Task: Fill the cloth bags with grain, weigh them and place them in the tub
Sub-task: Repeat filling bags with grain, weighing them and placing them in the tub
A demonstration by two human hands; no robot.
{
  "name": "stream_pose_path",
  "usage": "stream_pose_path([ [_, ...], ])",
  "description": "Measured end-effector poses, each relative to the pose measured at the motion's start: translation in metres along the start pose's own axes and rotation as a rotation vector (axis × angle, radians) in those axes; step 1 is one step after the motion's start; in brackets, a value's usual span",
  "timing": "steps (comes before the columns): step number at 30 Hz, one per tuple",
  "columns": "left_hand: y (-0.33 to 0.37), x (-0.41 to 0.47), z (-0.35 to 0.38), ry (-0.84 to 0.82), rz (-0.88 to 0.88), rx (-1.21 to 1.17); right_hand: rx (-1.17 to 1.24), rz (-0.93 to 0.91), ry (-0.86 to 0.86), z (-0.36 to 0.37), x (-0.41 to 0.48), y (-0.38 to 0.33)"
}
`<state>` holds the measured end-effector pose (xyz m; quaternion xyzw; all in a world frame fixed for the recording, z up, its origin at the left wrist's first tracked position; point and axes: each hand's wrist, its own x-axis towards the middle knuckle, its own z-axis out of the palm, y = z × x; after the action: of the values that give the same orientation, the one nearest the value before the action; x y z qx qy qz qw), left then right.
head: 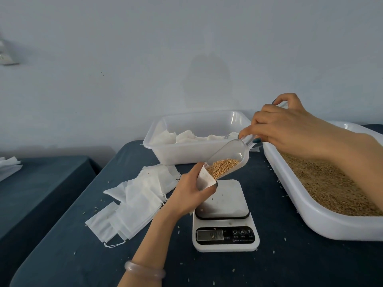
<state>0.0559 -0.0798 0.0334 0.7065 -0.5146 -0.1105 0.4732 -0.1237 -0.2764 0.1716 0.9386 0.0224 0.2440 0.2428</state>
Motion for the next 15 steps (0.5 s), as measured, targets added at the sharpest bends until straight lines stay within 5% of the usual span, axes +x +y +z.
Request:
stream_pose_path([
  [7, 0.001, -0.001, 0.000, 0.007, -0.032, 0.006, 0.121, 0.151, -0.093, 0.012, -0.013, 0.002],
  [15, 0.008, -0.002, -0.002, 0.002, -0.076, -0.203, 0.644, 0.474, -0.309, 0.040, -0.044, -0.007],
])
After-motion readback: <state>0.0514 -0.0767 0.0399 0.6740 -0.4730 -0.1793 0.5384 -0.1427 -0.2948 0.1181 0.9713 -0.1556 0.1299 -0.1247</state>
